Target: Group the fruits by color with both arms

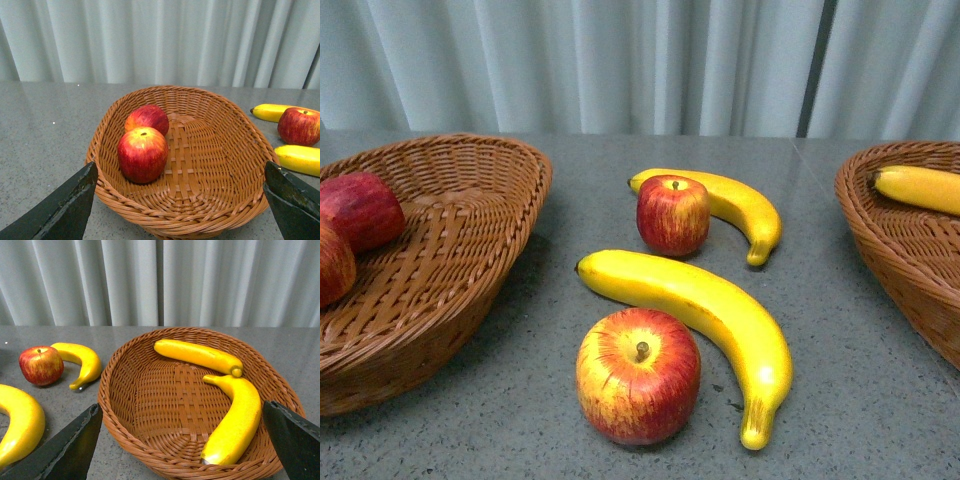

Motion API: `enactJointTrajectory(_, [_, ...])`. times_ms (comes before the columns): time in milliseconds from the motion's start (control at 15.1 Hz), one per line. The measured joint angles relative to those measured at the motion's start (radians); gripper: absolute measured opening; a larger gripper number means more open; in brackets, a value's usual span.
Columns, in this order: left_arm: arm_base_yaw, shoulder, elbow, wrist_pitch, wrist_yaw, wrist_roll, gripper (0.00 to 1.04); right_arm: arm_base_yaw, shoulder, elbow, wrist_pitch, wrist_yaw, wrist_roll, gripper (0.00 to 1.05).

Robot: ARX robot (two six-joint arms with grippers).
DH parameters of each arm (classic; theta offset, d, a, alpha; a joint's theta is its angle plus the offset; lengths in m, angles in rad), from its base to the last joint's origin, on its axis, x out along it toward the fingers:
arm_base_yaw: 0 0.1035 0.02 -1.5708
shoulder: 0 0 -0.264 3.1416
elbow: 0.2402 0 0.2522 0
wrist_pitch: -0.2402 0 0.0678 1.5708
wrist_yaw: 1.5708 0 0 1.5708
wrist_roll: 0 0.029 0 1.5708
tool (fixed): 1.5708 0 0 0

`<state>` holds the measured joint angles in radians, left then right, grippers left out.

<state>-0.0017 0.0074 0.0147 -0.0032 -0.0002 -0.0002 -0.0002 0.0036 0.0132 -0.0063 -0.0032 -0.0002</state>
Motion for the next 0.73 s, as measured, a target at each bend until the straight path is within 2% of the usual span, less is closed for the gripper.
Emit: enactJointTrajectory(727, [0.0,0.0,0.0,0.0,0.0,0.0,0.98,0.0,0.0,0.0,0.0,0.0,0.0,0.98])
